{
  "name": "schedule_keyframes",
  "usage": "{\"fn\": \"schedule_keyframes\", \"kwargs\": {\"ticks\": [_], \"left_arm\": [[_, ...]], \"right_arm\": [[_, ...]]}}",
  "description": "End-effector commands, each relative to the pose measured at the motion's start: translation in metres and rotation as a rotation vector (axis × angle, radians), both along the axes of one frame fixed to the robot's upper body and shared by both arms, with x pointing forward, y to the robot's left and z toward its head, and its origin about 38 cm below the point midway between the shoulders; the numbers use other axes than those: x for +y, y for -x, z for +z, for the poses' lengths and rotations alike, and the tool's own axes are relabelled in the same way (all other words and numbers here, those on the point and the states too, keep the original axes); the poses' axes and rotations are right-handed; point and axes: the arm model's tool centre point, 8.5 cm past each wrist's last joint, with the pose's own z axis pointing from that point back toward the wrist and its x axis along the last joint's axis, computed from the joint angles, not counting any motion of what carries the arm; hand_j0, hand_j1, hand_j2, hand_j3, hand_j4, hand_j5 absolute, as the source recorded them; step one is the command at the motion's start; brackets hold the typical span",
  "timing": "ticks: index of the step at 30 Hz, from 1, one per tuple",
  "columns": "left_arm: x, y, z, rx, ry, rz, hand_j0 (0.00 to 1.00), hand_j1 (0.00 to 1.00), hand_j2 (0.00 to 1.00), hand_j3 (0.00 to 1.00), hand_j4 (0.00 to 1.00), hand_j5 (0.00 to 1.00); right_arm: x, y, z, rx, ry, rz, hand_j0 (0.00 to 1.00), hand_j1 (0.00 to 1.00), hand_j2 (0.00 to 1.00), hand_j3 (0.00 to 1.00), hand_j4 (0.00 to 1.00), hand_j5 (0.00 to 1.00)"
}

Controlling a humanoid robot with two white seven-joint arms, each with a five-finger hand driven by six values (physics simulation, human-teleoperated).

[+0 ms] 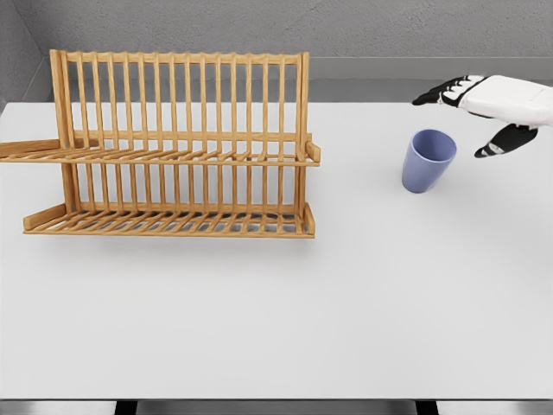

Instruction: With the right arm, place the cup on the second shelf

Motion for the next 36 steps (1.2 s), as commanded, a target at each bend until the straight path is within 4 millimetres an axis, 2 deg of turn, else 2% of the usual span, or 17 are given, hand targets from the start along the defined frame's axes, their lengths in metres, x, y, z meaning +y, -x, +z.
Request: {"fn": "schedule_keyframes", "kwargs": {"ticks": [1,9,12,20,28,36], "left_arm": [[0.000,0.000,0.000,0.000,-0.001,0.000,1.00,1.00,1.00,1.00,1.00,1.00],[0.000,0.000,0.000,0.000,-0.001,0.000,1.00,1.00,1.00,1.00,1.00,1.00],[0.000,0.000,0.000,0.000,0.000,0.002,1.00,1.00,1.00,1.00,1.00,1.00],[0.000,0.000,0.000,0.000,0.001,0.000,1.00,1.00,1.00,1.00,1.00,1.00],[0.000,0.000,0.000,0.000,-0.001,0.000,1.00,1.00,1.00,1.00,1.00,1.00],[0.000,0.000,0.000,0.000,-0.001,0.000,1.00,1.00,1.00,1.00,1.00,1.00]], "right_arm": [[-0.002,0.000,-0.009,0.028,0.010,-0.007,1.00,1.00,1.00,1.00,1.00,1.00],[-0.003,-0.016,-0.044,0.118,0.089,-0.031,1.00,1.00,1.00,1.00,1.00,1.00],[0.001,-0.022,-0.043,0.121,0.096,-0.029,1.00,1.00,1.00,1.00,1.00,1.00],[0.020,-0.038,-0.058,0.165,0.117,-0.009,1.00,1.00,1.00,1.00,1.00,1.00],[0.013,-0.044,-0.057,0.170,0.113,-0.042,1.00,1.00,1.00,1.00,1.00,1.00],[0.018,-0.050,-0.066,0.190,0.102,-0.048,1.00,1.00,1.00,1.00,1.00,1.00]]}}
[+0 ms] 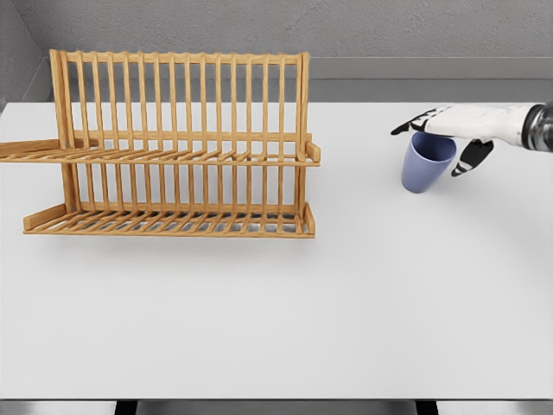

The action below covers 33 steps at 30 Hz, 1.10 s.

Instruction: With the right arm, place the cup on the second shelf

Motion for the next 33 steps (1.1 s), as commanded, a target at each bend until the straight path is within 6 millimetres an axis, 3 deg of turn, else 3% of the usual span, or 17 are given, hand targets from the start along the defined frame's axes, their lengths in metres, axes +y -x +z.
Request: {"fn": "schedule_keyframes", "kwargs": {"ticks": [1,10,13,18,19,33], "left_arm": [[0.000,0.000,0.000,0.000,0.001,0.001,1.00,1.00,1.00,1.00,1.00,1.00],[0.000,0.000,0.000,0.000,0.001,0.000,1.00,1.00,1.00,1.00,1.00,1.00],[0.000,0.000,0.000,0.000,0.001,0.000,1.00,1.00,1.00,1.00,1.00,1.00],[0.000,0.000,0.000,0.000,-0.001,0.000,1.00,1.00,1.00,1.00,1.00,1.00],[0.000,0.000,0.000,0.000,0.001,0.000,1.00,1.00,1.00,1.00,1.00,1.00],[0.000,0.000,0.000,0.000,-0.001,0.000,1.00,1.00,1.00,1.00,1.00,1.00]], "right_arm": [[-0.001,-0.002,-0.003,0.010,-0.005,-0.012,1.00,1.00,1.00,1.00,1.00,1.00],[0.003,-0.003,-0.010,0.025,-0.001,-0.010,1.00,1.00,1.00,1.00,1.00,1.00],[0.006,-0.005,-0.009,0.024,0.001,-0.002,0.77,0.77,0.77,0.77,0.77,0.77],[0.007,-0.004,-0.009,0.025,0.004,0.001,0.71,0.71,0.71,0.71,0.71,0.71],[0.007,-0.004,-0.009,0.025,0.003,0.003,0.66,0.66,0.66,0.66,0.66,0.66],[0.010,-0.006,0.017,-0.032,-0.005,0.032,0.66,0.66,0.66,0.66,0.66,0.66]]}}
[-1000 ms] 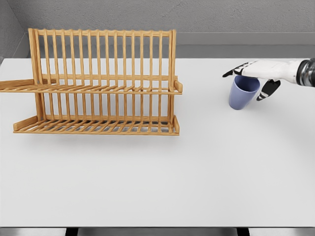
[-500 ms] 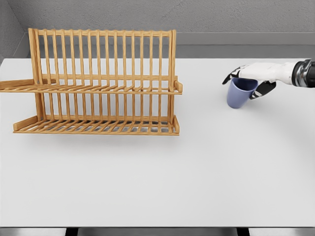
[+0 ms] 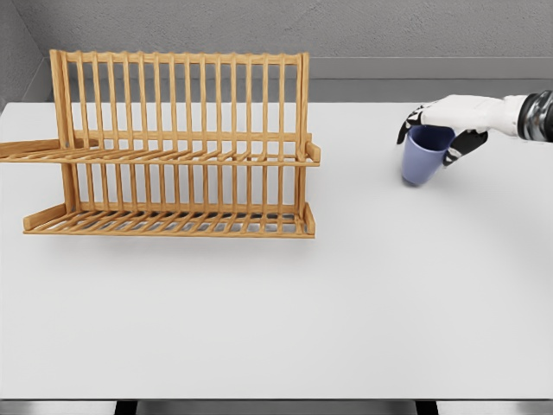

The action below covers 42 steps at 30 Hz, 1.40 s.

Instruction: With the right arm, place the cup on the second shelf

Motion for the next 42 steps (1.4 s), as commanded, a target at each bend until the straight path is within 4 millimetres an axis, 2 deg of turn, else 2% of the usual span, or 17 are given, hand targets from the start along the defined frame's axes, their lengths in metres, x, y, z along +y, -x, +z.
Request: {"fn": "schedule_keyframes", "kwargs": {"ticks": [1,9,11,17,20,27,33,42], "left_arm": [[0.000,0.000,0.000,0.000,0.001,0.000,1.00,1.00,1.00,1.00,1.00,1.00],[0.000,0.000,0.000,0.000,0.001,0.000,1.00,1.00,1.00,1.00,1.00,1.00],[0.000,0.000,0.000,0.000,0.001,0.000,1.00,1.00,1.00,1.00,1.00,1.00],[0.000,0.000,0.000,0.000,0.000,0.001,1.00,1.00,1.00,1.00,1.00,1.00],[0.000,0.000,0.000,0.000,0.001,0.000,1.00,1.00,1.00,1.00,1.00,1.00],[0.000,0.000,0.000,0.000,0.000,0.001,1.00,1.00,1.00,1.00,1.00,1.00],[0.000,0.000,0.000,0.000,0.000,0.000,1.00,1.00,1.00,1.00,1.00,1.00],[0.000,0.000,0.000,0.000,0.000,0.000,1.00,1.00,1.00,1.00,1.00,1.00]], "right_arm": [[0.004,0.002,0.005,-0.012,-0.006,0.017,0.66,0.66,0.66,0.66,0.66,0.66],[0.008,0.006,0.028,-0.059,0.001,0.050,0.66,0.66,0.66,0.66,0.66,0.66],[0.008,0.007,0.041,-0.093,-0.027,0.049,0.66,0.66,0.66,0.66,0.66,0.66],[0.011,0.007,0.046,-0.106,-0.029,0.061,0.66,0.66,0.66,0.66,0.66,0.66],[0.016,0.009,0.061,-0.145,-0.049,0.078,0.66,0.66,0.66,0.66,0.66,0.66],[0.025,0.015,0.075,-0.184,-0.052,0.112,0.66,0.66,0.66,0.66,0.66,0.66],[0.045,0.026,0.094,-0.239,-0.062,0.176,0.66,0.66,0.66,0.66,0.66,0.66],[0.091,0.056,0.114,-0.312,-0.059,0.341,0.66,0.66,0.66,0.66,0.66,0.66]]}}
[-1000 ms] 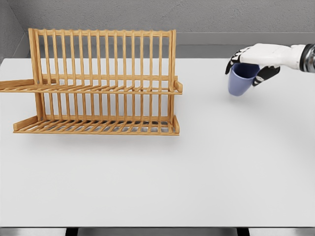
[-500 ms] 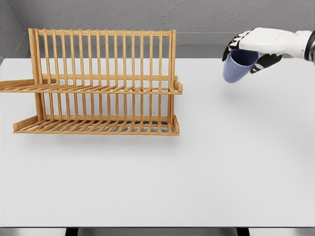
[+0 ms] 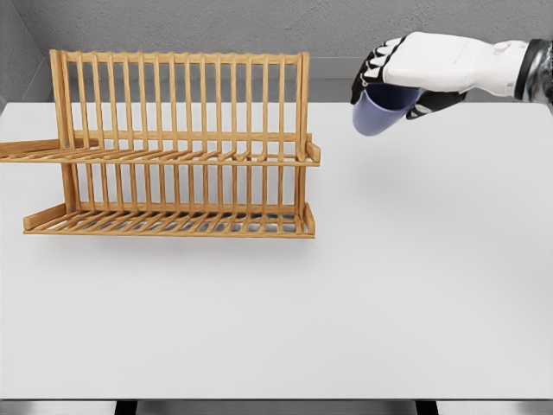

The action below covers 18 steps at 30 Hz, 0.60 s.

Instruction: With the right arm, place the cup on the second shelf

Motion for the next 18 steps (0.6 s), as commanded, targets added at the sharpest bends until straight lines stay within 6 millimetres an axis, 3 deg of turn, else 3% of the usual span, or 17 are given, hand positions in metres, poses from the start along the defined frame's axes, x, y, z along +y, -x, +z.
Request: {"fn": "schedule_keyframes", "kwargs": {"ticks": [1,18], "left_arm": [[0.000,0.000,0.000,0.000,0.000,0.001,1.00,1.00,1.00,1.00,1.00,1.00],[0.000,0.000,0.000,0.000,0.001,0.000,1.00,1.00,1.00,1.00,1.00,1.00]], "right_arm": [[0.014,0.011,0.006,-0.023,-0.001,0.050,0.66,0.66,0.66,0.66,0.66,0.66],[0.054,0.041,0.025,-0.100,0.004,0.196,0.66,0.66,0.66,0.66,0.66,0.66]]}}
